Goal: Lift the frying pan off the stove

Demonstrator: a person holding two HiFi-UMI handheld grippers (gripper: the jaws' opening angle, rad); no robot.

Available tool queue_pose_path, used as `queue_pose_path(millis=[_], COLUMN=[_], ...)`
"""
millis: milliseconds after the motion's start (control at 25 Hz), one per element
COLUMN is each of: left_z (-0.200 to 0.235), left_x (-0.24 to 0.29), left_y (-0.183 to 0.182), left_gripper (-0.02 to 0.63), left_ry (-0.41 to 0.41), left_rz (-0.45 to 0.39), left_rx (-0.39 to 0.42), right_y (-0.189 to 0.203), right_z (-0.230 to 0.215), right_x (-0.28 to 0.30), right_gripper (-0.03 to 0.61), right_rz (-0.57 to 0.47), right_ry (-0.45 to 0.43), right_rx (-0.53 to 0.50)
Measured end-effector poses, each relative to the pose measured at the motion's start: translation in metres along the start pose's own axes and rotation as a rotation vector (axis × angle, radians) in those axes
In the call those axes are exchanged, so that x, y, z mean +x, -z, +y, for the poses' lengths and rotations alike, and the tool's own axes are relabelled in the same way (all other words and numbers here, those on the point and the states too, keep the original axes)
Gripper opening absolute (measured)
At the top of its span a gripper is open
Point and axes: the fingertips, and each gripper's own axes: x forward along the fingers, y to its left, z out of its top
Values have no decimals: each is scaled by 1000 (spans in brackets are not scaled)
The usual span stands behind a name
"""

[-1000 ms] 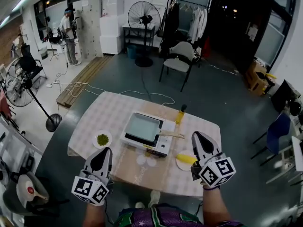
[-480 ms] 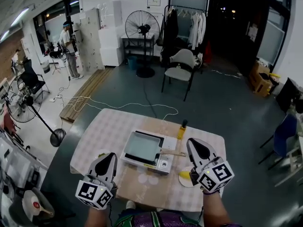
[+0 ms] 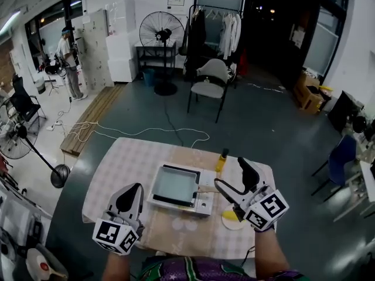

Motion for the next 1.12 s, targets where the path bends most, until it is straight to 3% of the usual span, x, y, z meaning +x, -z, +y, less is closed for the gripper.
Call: queue_pose_path(millis=[80,200,480,840,1120], left_z=[3,3,-4,-14,-11], left_x=[-3,-5,-9,-20,-30], left_y=[5,10,15,35,45], left_gripper=[21,21,21,21,21], left_ry=[6,16,21,10,-16], left_rz=[0,-5,7,49,57], left_rx=[1,-21,-7,-44,-93], right_y=[5,15,55,154,239], right_z=[7,8,2,-3,-13], right_x=[6,12,21,43,49], right_gripper=[509,586,588,586,586], right_rz=[13,40,196,569,808], right_ry=[-15,-31,-107,-289,-421], right_rx=[-28,-44,-96,-291,-299])
